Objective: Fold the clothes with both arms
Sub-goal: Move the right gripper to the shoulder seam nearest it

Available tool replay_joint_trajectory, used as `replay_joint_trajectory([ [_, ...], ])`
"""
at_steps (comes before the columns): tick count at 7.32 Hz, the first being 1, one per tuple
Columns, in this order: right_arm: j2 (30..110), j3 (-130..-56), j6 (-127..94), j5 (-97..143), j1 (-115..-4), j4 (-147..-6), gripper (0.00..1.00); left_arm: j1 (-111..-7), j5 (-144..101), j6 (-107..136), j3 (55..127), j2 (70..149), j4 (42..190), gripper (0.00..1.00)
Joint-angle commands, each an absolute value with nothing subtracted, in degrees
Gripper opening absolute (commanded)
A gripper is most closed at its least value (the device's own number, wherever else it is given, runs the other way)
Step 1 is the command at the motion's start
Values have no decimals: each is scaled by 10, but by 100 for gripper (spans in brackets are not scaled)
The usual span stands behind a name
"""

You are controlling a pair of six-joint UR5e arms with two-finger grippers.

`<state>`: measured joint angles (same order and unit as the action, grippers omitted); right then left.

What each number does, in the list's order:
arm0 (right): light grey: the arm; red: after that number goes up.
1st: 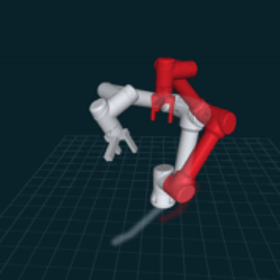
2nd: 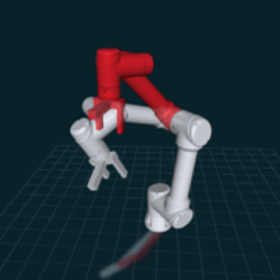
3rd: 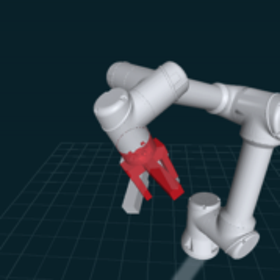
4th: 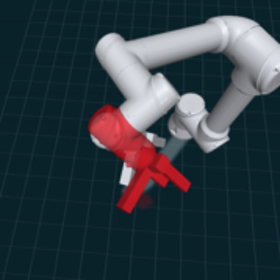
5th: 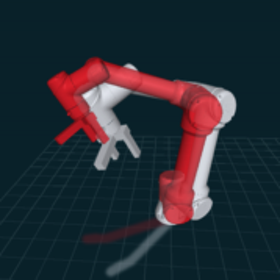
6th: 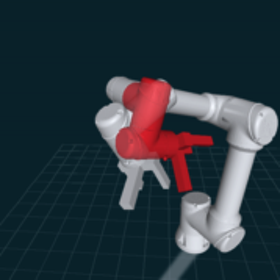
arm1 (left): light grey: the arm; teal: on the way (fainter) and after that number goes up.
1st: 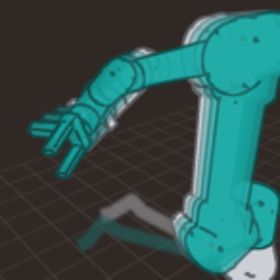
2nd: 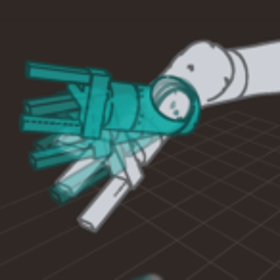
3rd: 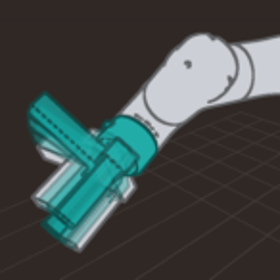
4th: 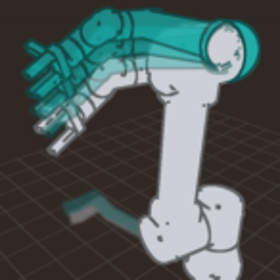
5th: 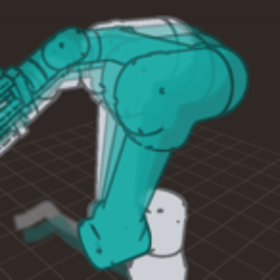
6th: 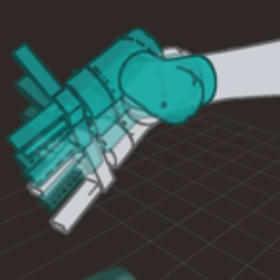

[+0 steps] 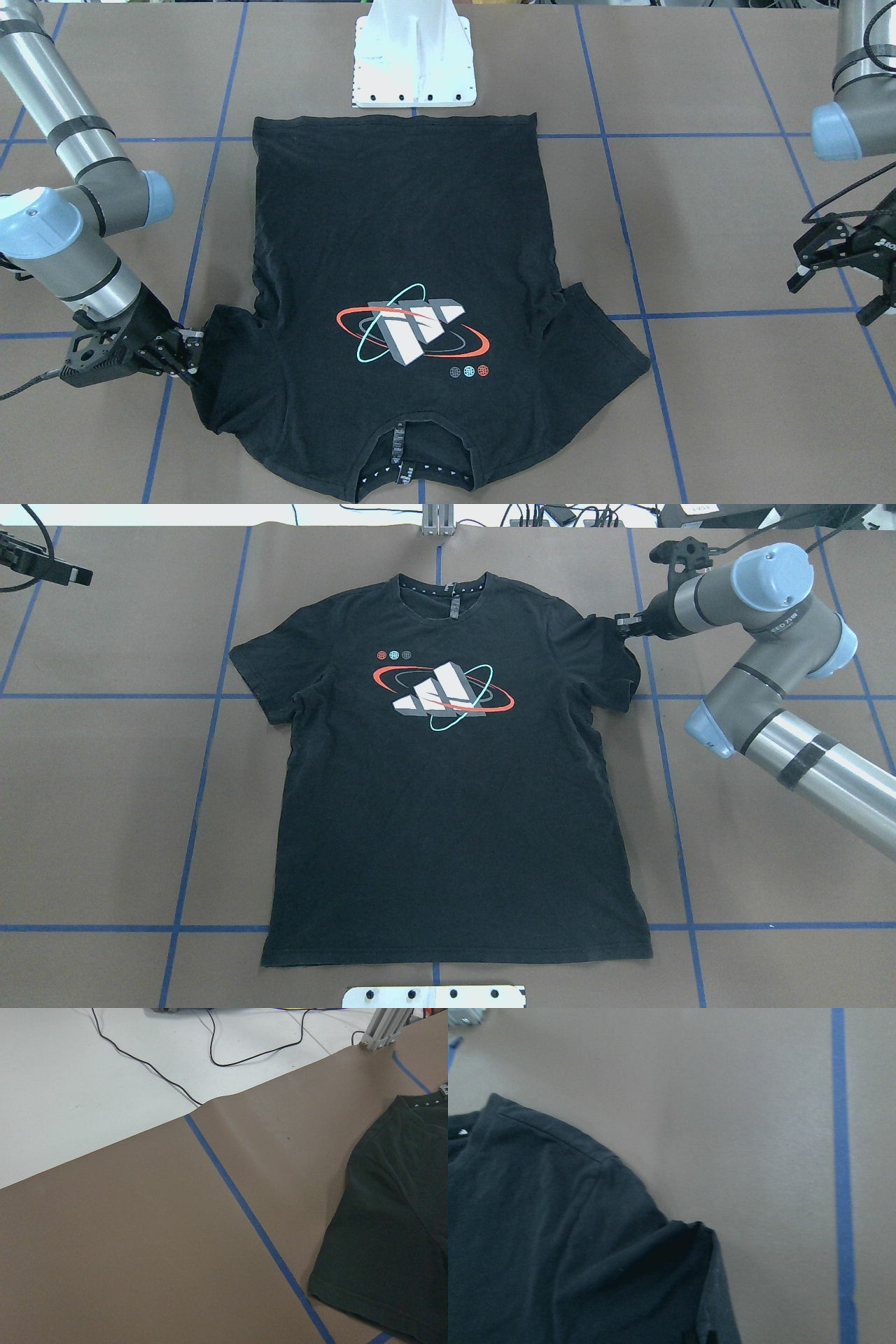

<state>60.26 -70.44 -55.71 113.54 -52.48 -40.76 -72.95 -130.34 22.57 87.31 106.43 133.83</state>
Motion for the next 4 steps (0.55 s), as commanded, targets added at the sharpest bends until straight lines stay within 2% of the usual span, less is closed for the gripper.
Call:
replay_joint_trajectory([
  [1, 536, -704, -597, 1098, -491, -471, 0, -729, -1303, 226, 873, 1064, 1339, 100],
  [4, 471, -673, -635, 1021, -439, -533, 0, -729, -1303, 226, 873, 1064, 1339, 100],
])
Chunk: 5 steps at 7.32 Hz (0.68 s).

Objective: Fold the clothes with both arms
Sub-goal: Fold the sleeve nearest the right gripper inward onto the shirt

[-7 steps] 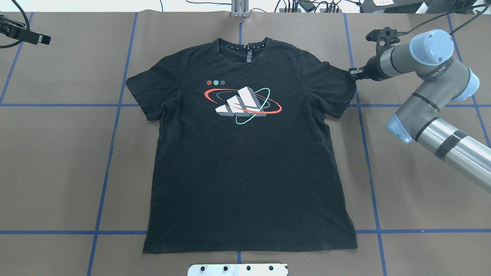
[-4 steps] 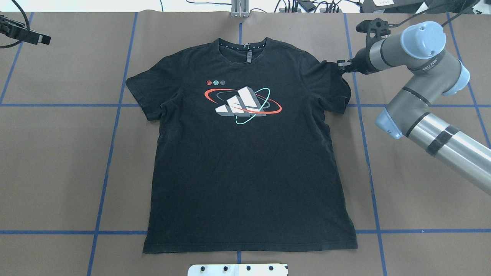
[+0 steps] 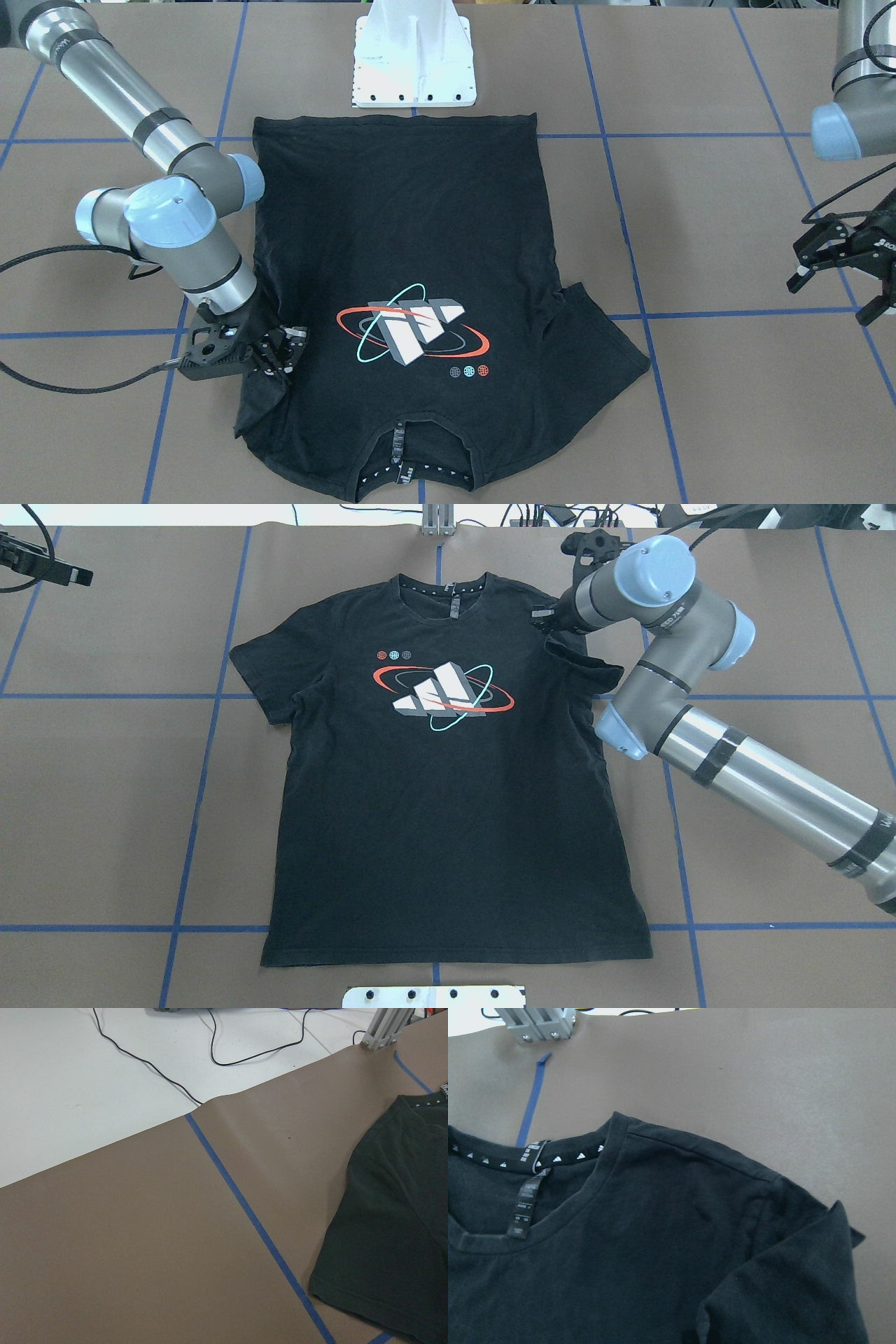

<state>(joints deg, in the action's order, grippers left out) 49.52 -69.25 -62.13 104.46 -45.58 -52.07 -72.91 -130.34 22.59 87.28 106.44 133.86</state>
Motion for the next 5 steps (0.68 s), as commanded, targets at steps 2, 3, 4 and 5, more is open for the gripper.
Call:
replay_joint_trajectory([
  [2, 425, -611, -660, 982, -415, -531, 0, -729, -1303, 226, 873, 1064, 1338, 100],
  [3, 412, -599, -675, 957, -403, -531, 0, -729, -1303, 226, 873, 1064, 1338, 100],
  [4, 411, -597, -678, 949, -400, -532, 0, -729, -1303, 226, 872, 1064, 1338, 100],
  [5, 412, -597, -678, 949, -400, -532, 0, -728, -1303, 226, 872, 1064, 1338, 100],
])
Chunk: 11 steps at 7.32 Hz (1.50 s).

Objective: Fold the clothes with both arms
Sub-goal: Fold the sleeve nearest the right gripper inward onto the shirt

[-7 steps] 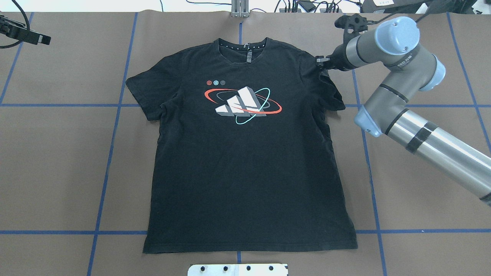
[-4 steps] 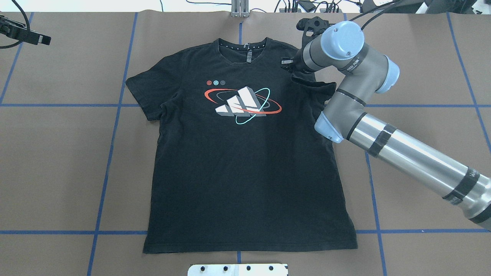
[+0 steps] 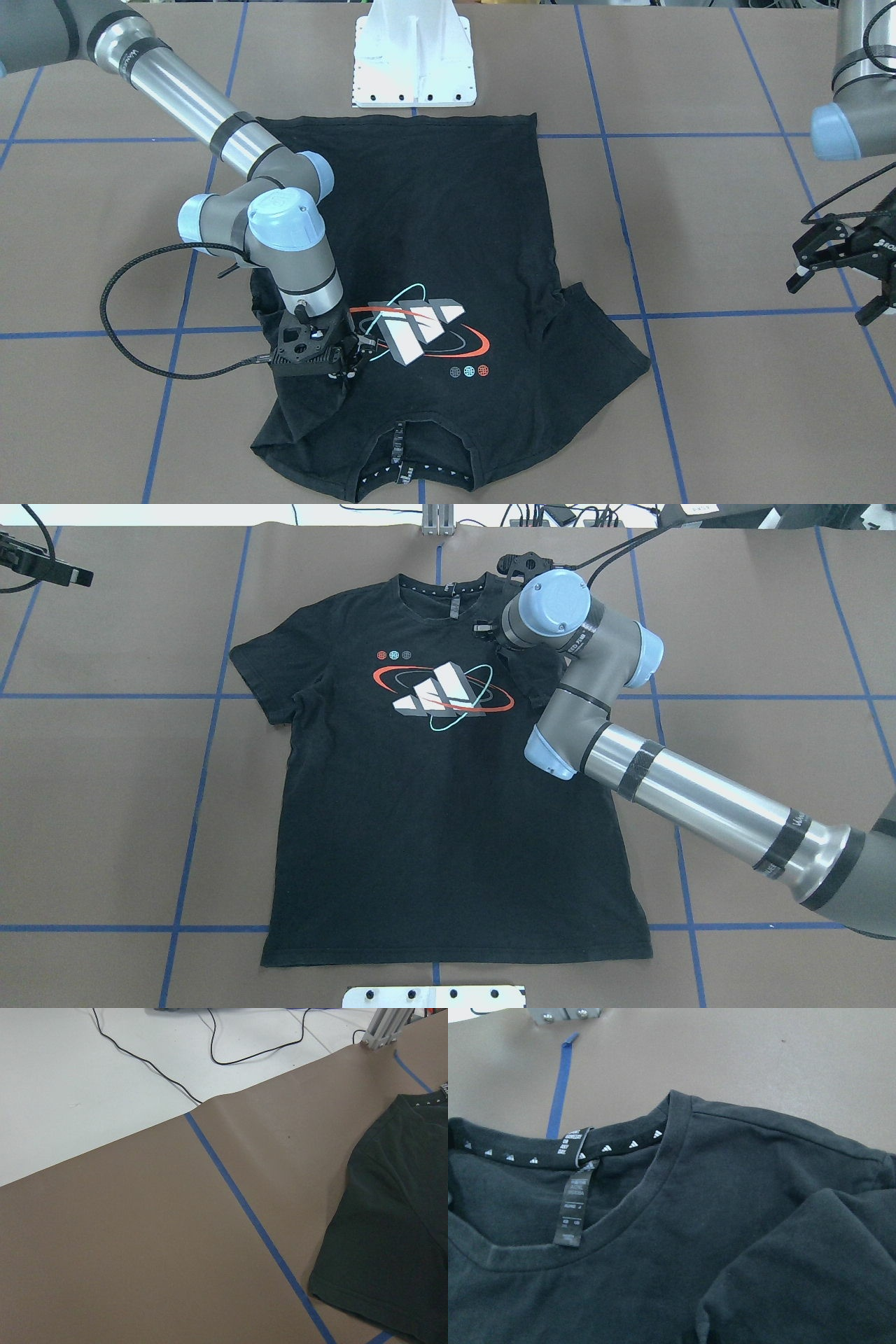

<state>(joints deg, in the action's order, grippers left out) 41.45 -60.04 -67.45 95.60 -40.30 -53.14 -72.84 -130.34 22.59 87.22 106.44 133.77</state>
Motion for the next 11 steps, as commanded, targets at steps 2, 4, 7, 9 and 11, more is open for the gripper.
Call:
replay_joint_trajectory([
  [2, 411, -587, -678, 939, -395, -529, 100, -727, -1303, 226, 870, 1065, 1339, 100],
  [4, 403, -590, -666, 991, -422, -563, 100, -724, -1303, 227, 868, 1070, 1336, 100],
  [7, 403, -625, -560, 1099, -492, -640, 100, -683, -1244, 362, 851, 1113, 1337, 100],
  [9, 480, -708, -472, 1188, -555, -671, 100, -615, -1137, 458, 812, 1149, 1341, 100],
  [11, 579, -786, -406, 1255, -630, -679, 100, -600, -1121, 516, 720, 1167, 1441, 100],
])
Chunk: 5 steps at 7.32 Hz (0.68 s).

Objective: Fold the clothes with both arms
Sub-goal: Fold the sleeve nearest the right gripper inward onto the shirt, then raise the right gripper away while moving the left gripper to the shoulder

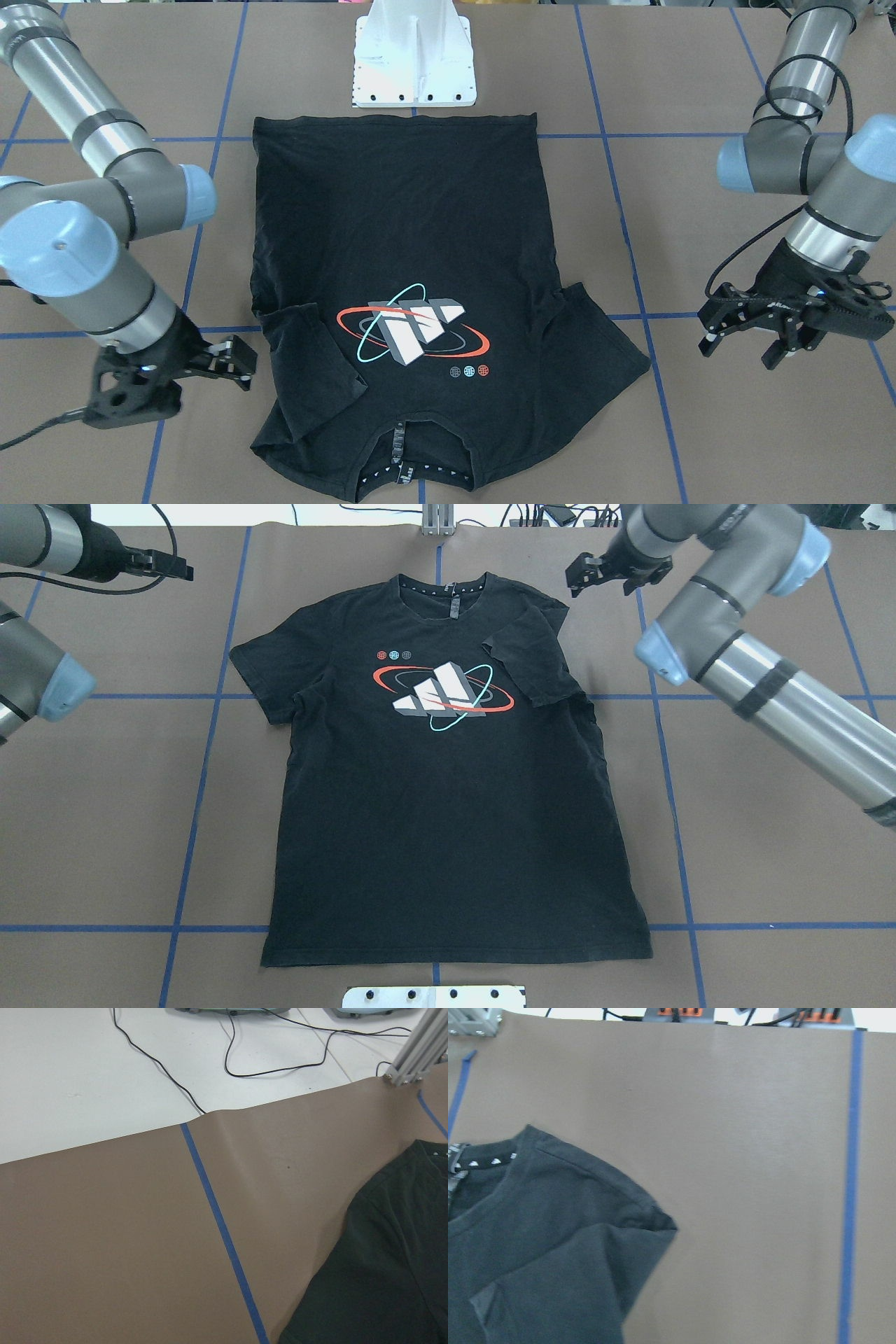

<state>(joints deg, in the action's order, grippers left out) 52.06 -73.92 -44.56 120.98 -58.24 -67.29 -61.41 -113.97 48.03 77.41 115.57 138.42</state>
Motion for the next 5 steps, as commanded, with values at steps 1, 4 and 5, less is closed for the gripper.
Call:
replay_joint_trajectory([
  [1, 622, -814, -377, 1282, -664, -679, 100, -574, -1081, 538, 709, 1167, 1453, 100],
  [4, 759, -888, -303, 1288, -711, -670, 100, -506, -998, 589, 695, 1168, 1453, 100],
  [5, 768, -896, -300, 1288, -714, -669, 100, -493, -975, 594, 688, 1168, 1453, 100],
])
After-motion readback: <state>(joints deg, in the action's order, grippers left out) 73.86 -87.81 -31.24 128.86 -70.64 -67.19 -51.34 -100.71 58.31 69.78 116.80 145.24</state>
